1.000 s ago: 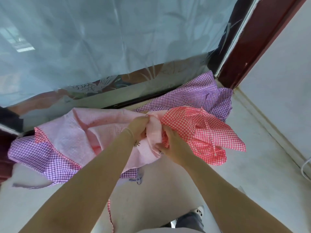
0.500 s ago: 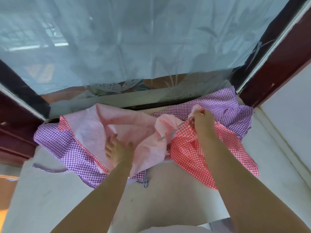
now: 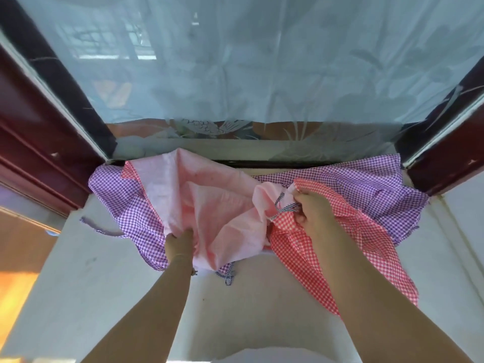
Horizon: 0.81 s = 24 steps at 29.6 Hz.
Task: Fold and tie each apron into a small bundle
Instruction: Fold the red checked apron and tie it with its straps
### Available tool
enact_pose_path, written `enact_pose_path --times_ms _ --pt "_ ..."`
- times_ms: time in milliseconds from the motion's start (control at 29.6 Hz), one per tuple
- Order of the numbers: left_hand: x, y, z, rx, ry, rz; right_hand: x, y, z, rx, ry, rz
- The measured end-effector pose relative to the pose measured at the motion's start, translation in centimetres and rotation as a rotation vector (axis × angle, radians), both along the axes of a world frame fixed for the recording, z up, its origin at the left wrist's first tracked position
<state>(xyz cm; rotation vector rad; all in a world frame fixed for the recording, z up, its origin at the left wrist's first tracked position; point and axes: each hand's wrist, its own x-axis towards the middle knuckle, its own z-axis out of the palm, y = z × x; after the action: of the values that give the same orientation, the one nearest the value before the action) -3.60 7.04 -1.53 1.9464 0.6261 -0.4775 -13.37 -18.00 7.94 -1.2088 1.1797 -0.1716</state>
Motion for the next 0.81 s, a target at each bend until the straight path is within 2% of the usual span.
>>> enact_pose_path --times_ms 68,135,169,236,338,439,473,540,574,642,743,810 --pt "-0.7 -0.4 1.0 -0.116 -0.054 0.12 -0.7 0.1 -0.3 -0.116 0.005 -0.052" --pt "-1.3 -0.6 2.0 -0.213 -0.093 0.269 -1.4 0.1 -0.1 -0.149 0.001 -0.103" --pt "-1.5 -0.5 2.5 -0.218 -0.118 0.323 -1.7 0.0 -0.1 -0.157 -0.001 -0.082" --pt "-1.3 -0.1 3.2 -0.138 -0.179 0.278 -2.2 0.2 0.3 -0.165 -0.006 -0.019" --pt "-0.3 0.7 4.1 0.053 -0.152 -0.019 -2.8 0.6 1.3 -0.136 -0.043 0.026" --pt "-0.2 0.4 6.1 0.138 0.074 -0.495 -3.3 0.5 2.3 -0.102 -0.084 0.056" --pt "-0.2 0.0 7.1 0.213 0.121 -0.68 -3.3 0.4 2.6 -0.118 -0.083 0.071" --pt "0.0 -1.0 8.2 0.491 0.053 -0.993 -3.6 0.4 3.3 -0.184 -0.059 0.098" --pt "0.3 -1.6 8.7 0.643 -0.029 -1.064 -3.7 0.3 3.6 -0.206 -0.04 0.097" --pt "0.6 -2.7 10.7 0.884 -0.182 -1.045 -4.0 0.2 4.5 -0.202 -0.049 0.097" --pt "0.7 -4.1 14.5 1.038 -0.379 -0.961 -4.4 -0.4 6.0 -0.223 -0.036 0.221" --pt "0.8 -4.7 17.6 1.064 -0.548 -0.965 -4.8 -1.1 7.8 -0.348 0.04 0.339"
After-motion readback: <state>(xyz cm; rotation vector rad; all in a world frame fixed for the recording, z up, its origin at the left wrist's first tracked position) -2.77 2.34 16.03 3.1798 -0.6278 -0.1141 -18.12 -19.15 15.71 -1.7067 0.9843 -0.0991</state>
